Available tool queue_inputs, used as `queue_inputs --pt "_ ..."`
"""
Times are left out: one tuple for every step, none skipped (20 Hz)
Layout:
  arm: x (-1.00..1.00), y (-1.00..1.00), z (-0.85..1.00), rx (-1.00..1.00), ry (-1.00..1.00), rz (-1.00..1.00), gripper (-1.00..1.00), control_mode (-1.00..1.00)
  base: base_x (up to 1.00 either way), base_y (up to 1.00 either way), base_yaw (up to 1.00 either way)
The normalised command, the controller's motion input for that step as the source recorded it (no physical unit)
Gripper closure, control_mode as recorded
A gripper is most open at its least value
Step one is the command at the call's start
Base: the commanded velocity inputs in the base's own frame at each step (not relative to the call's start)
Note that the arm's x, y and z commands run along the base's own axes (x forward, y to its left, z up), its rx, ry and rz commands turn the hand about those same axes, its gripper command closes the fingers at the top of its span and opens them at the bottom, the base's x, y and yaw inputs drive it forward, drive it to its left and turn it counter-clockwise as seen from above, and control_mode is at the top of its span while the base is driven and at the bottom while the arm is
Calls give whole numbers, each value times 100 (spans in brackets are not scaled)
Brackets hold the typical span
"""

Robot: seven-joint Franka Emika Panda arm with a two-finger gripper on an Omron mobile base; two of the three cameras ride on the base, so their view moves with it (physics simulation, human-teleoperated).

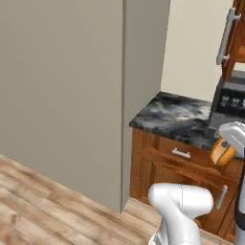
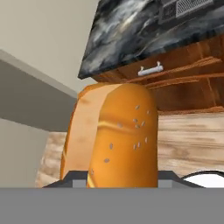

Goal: Move the hot dog bun to the plate on the dining table and place the condiment next to that plate. Then navigate to the fridge and take the sausage and place it on the plate as well.

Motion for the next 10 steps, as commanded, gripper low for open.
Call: queue_inputs --pt "0 0 0 0 0 0 100 100 -21 0 85" --pt "0 0 0 0 0 0 100 100 -18 0 85" --pt "0 0 0 0 0 0 100 100 -15 0 85" --pt "0 0 0 0 0 0 100 100 -13 0 84" --pt "0 0 0 0 0 0 100 100 -14 0 85" --pt "0 0 0 0 0 0 100 100 -15 0 83" --pt "0 0 0 0 0 0 100 100 -17 0 84" --pt "0 0 0 0 0 0 100 100 -18 0 83" --pt "0 0 0 0 0 0 100 100 -17 0 82" --pt "0 0 0 0 0 0 100 100 -15 0 82"
